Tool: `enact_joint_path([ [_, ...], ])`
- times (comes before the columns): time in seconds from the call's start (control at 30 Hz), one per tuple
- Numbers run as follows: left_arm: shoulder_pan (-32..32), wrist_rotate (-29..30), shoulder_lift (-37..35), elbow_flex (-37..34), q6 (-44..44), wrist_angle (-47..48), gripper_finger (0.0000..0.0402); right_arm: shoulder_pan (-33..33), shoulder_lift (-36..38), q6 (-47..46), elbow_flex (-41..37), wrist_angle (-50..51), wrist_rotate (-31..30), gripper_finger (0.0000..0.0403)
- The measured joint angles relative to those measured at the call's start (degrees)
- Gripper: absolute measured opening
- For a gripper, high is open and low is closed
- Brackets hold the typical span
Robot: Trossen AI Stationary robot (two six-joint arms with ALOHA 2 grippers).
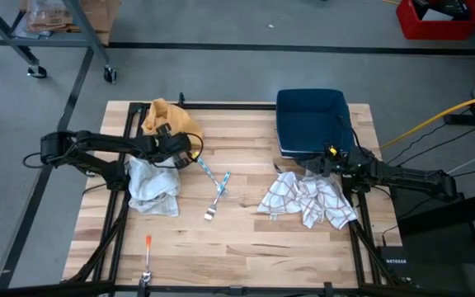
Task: Fold towel
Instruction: Fold the yellow towel
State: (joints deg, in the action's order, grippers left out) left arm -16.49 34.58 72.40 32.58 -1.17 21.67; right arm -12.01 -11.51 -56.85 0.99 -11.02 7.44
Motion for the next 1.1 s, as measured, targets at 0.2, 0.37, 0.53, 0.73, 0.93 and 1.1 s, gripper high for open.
enact_joint_path([
  [0.2, 2.49, -1.87, -2.09, 4.22, -5.39, 0.1, 0.0001, 0.0, 0.0, 3.74, 0.02, -9.13, 0.02, 0.0232],
  [0.37, 4.99, -2.68, -4.46, 11.31, -4.59, 0.13, 0.0001, 0.0, 0.02, 7.09, 0.04, -16.15, -0.15, 0.0232],
  [0.53, 7.14, -2.7, -5.66, 19.61, -2.84, -0.18, 0.0, 0.04, -0.05, 9.65, 0.97, -16.15, -3.42, 0.0232],
  [0.73, 8.93, -2.68, -5.66, 27.39, -0.77, -4.76, 0.0, 0.04, -3.34, 15.24, 5.85, -15.9, -5.97, 0.0232],
  [0.93, 9.37, -2.67, -5.66, 30.44, 2.75, -14.66, 0.0, 0.04, -11.91, 22.13, 14.73, -15.94, -4.96, 0.0232],
  [1.1, 9.35, -2.65, -5.66, 30.47, 4.39, -23.64, 0.0, 0.04, -22.08, 27.98, 23.67, -15.89, -0.99, 0.0232],
])
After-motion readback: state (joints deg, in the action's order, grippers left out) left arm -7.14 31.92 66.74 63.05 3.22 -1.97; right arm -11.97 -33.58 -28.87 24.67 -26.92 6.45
